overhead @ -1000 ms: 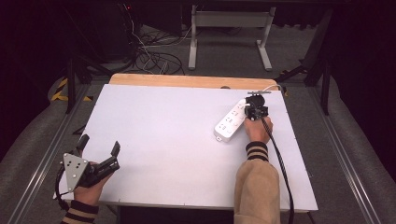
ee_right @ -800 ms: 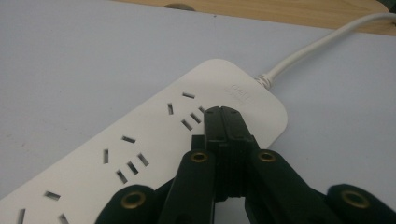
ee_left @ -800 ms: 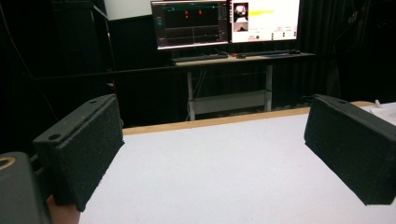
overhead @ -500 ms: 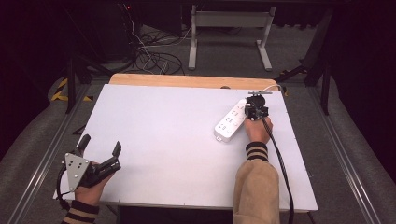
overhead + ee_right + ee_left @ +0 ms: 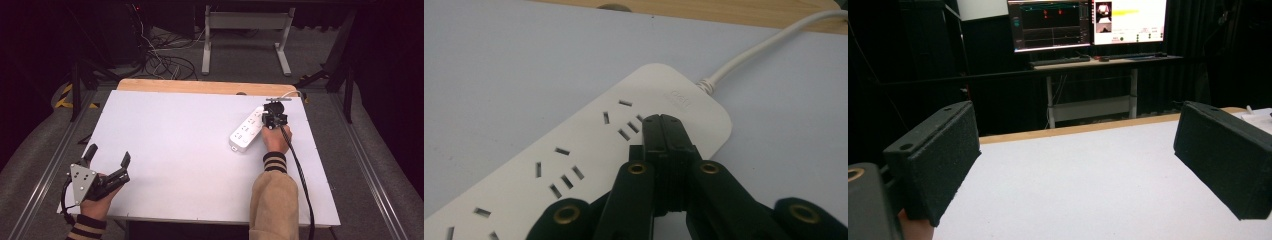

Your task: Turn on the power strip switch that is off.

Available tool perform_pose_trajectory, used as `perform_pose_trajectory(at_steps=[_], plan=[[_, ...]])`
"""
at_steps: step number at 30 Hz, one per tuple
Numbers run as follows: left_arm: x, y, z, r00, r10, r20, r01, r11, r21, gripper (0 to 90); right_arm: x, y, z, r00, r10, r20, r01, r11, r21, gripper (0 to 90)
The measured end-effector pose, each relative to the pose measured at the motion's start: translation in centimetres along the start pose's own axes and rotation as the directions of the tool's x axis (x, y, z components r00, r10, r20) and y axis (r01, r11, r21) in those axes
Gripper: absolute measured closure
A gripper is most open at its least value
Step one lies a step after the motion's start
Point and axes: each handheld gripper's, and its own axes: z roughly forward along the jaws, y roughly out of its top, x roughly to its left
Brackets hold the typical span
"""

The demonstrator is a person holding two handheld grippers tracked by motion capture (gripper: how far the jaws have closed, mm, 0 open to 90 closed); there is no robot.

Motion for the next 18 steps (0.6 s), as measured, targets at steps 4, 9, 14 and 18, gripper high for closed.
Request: perform_pose_trajectory(at_steps=[4,9,14,18], plan=[[-0.02,-0.06,0.05,1.0,0.002,0.0,-0.002,1.0,0.003,5.1,0.08,0.16,-0.01,1.0,-0.009,0.003,0.009,1.0,0.012,90.0],[-0.07,-0.08,0.09,1.0,0.002,0.003,-0.002,1.0,0.003,5.2,0.0,0.48,-0.17,1.0,-0.009,0.003,0.009,0.999,0.048,90.0],[-0.07,-0.06,0.14,1.0,-0.001,0.003,0.001,1.0,0.004,5.2,-0.29,0.63,-0.45,0.9997,-0.024,0.008,0.023,0.997,0.069,90.0],[-0.18,-0.06,0.18,1.0,0.002,0.005,-0.002,1.0,0.004,5.1,-0.26,0.58,-0.43,0.9997,-0.022,0.012,0.021,0.998,0.064,90.0]])
